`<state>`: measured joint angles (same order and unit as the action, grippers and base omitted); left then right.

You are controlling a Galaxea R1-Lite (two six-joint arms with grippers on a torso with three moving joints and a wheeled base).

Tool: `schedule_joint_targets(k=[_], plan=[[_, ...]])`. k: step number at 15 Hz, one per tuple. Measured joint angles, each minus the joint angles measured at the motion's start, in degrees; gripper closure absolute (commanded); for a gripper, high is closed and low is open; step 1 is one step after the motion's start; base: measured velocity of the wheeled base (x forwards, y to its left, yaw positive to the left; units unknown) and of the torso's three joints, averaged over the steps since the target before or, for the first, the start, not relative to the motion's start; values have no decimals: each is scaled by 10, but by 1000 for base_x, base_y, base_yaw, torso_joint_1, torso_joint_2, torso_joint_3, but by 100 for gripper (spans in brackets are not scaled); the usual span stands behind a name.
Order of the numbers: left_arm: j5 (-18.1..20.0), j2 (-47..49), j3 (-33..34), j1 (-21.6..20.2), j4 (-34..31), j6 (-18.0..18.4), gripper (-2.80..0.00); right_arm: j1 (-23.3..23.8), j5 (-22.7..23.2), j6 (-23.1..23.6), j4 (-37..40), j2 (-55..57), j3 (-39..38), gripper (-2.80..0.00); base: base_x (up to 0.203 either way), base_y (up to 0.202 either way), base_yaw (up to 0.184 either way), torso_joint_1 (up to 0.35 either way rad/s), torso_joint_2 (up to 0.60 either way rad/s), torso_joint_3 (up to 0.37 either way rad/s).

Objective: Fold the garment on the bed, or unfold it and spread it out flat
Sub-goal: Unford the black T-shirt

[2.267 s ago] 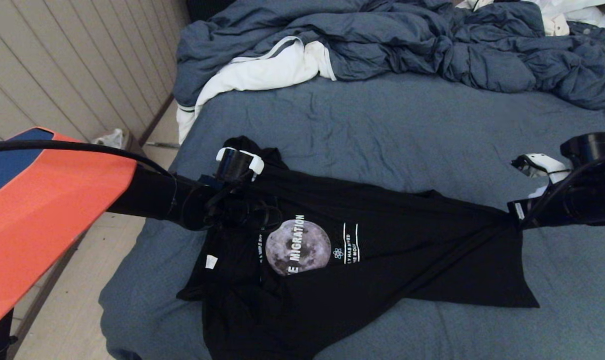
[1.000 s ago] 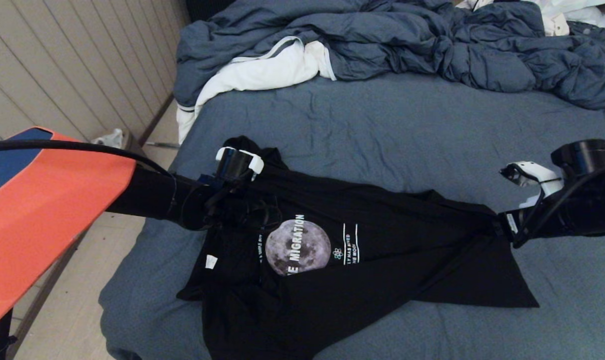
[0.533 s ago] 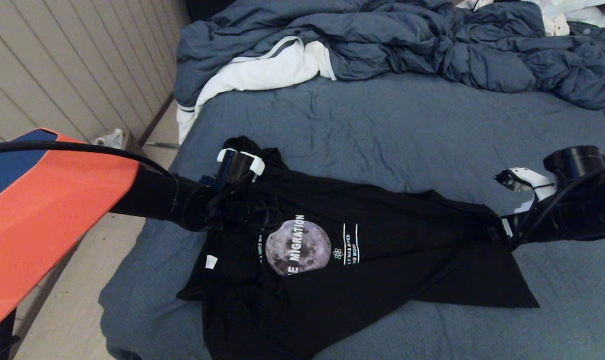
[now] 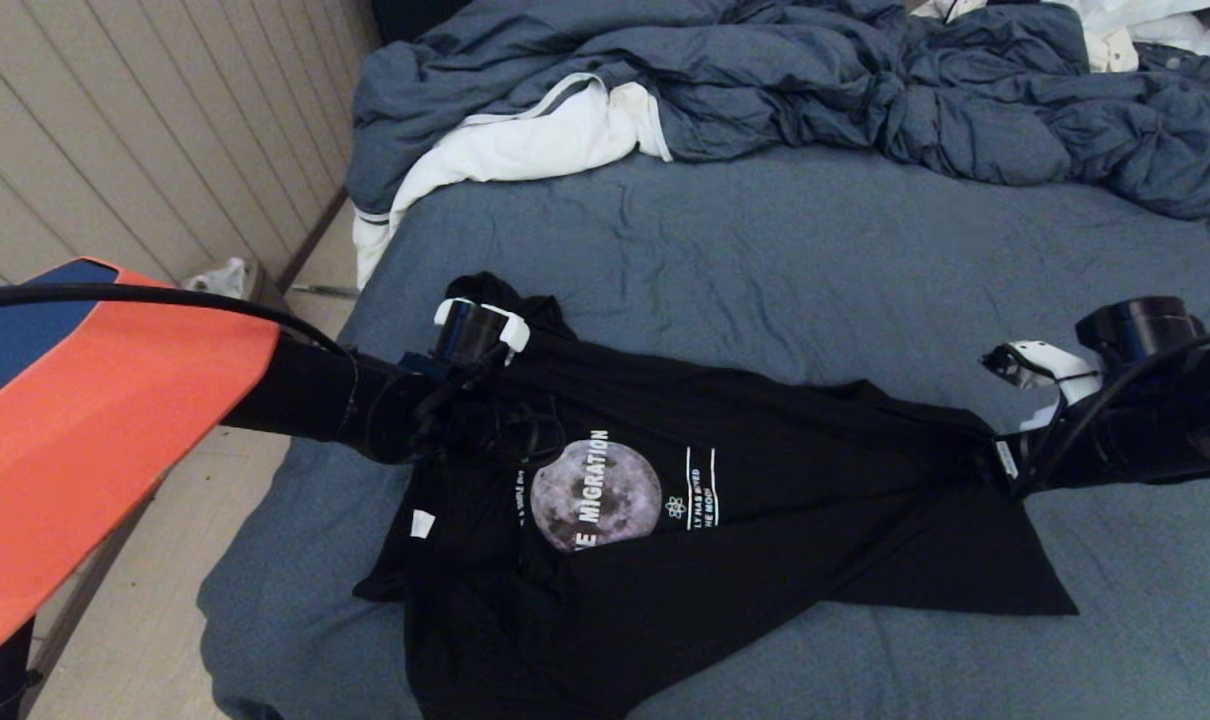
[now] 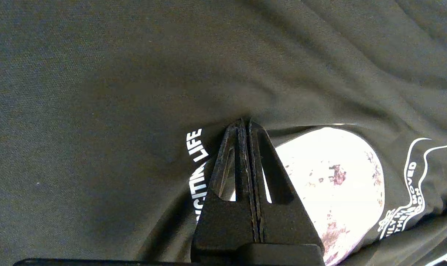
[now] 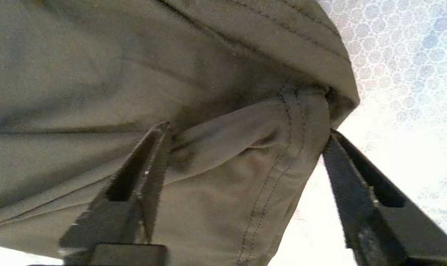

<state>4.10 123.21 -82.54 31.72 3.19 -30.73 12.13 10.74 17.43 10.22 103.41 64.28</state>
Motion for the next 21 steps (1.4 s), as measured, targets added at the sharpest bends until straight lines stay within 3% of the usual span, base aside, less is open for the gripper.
schedule_joint_targets(k=[17, 18, 21], plan=[[0, 2, -1, 0, 0, 0, 0, 0, 1, 4, 0, -1, 3, -280, 0, 0, 0, 0, 0, 0], [0, 2, -1, 0, 0, 0, 0, 0, 1, 3, 0, -1, 3, 0, 0, 0, 0, 0, 0, 0], [0, 2, -1, 0, 0, 0, 0, 0, 1, 3, -1, -2, 2, 0, 0, 0, 0, 0, 0, 0]])
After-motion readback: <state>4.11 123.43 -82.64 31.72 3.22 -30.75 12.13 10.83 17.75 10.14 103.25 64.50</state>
